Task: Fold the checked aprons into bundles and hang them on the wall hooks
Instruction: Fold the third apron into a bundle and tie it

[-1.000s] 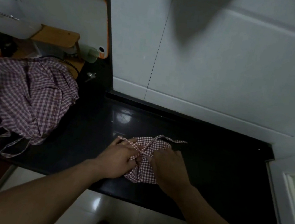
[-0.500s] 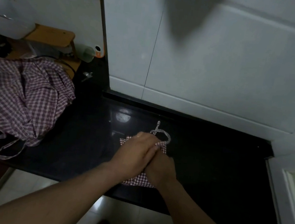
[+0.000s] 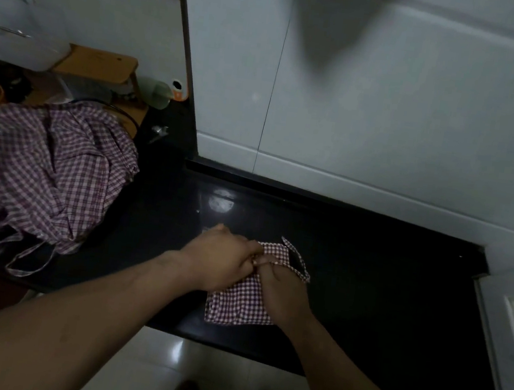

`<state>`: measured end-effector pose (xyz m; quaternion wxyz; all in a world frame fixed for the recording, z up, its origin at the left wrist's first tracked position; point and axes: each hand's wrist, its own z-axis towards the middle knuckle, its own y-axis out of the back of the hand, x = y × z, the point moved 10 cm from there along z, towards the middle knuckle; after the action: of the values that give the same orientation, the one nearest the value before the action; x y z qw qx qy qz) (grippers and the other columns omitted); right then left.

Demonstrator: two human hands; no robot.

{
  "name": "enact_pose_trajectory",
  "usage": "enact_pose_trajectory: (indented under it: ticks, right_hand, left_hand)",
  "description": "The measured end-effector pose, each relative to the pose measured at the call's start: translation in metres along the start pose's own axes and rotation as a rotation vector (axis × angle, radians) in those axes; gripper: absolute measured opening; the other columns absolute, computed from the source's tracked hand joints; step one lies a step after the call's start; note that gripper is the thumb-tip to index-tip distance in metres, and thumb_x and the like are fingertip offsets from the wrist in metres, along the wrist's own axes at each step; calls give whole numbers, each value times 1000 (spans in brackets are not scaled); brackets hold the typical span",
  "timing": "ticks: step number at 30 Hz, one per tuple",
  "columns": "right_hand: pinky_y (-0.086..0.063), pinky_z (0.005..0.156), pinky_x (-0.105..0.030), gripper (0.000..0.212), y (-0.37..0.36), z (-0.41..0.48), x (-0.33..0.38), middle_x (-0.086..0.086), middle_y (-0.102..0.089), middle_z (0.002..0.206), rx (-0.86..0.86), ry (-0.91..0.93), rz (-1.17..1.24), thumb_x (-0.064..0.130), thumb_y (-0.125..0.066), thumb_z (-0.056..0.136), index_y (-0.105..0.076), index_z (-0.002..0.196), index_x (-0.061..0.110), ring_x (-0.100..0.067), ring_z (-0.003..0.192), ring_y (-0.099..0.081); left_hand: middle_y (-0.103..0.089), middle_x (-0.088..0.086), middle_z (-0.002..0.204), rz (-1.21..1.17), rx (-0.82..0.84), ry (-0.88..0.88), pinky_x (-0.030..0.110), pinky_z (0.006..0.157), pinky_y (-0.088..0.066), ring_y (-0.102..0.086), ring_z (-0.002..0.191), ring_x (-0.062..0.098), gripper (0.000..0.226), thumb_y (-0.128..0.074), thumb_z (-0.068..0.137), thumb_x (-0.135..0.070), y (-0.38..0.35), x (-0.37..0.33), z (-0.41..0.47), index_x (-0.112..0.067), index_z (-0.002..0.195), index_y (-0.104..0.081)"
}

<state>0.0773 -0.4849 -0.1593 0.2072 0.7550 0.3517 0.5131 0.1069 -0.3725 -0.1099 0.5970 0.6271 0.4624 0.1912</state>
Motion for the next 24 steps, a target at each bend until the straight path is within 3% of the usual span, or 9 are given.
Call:
enact_pose_trajectory:
  ticks: [2,4,7,13,16,20,24]
  right_hand:
    - [-46,100,-37,40,1,-1,1,1,-74,107,6,-13,43,36,-35,108,-70,97,21,-16,100,-65]
    - [-44,104,-37,40,0,-1,3,3,-74,109,11,-1,50,37,-37,109,-73,99,21,-14,102,-65]
    - [-39,111,-37,39,1,2,3,1,-73,117,-21,18,34,38,-39,108,-74,106,21,-16,110,-64]
    - [-41,107,-39,38,-2,5,5,-1,-73,116,-23,54,-50,36,-38,109,-72,105,21,-20,110,-64]
    - [-42,104,-36,37,-3,6,6,-2,-72,118,-4,70,-145,34,-35,110,-69,105,20,-21,113,-64]
    - [-41,103,-33,38,1,3,3,0,-72,117,-5,35,-19,35,-37,109,-72,107,19,-17,108,-63]
    - [-44,103,-36,45,0,3,6,4,-74,109,-35,74,14,44,-34,100,-73,99,22,-14,104,-64]
  left_hand:
    - [-65,-2,105,-32,-2,45,35,79,-48,-66,93,22,26,-36,103,-44,-4,9,-6,-26,104,-55]
    - [-62,-1,106,-42,-61,96,35,72,-49,-65,89,22,23,-38,106,-43,-6,18,-14,-25,103,-52]
    - [-58,-4,106,-103,-120,128,40,75,-54,-62,88,17,20,-40,106,-43,-7,24,-24,-26,103,-51]
    - [-57,-8,101,-274,-39,112,36,84,-48,-54,97,13,16,-52,101,-45,-25,33,-24,-30,100,-57]
    - [-60,-10,99,-250,-59,140,37,84,-43,-56,99,14,13,-52,102,-42,-23,35,-20,-31,94,-56]
    - [-63,-14,95,-318,-39,211,41,88,-46,-60,94,12,15,-48,103,-44,-28,40,-19,-32,94,-51]
    - [-65,-11,104,-229,-21,214,42,93,-39,-58,106,15,15,-48,103,-42,-24,39,-20,-32,95,-56]
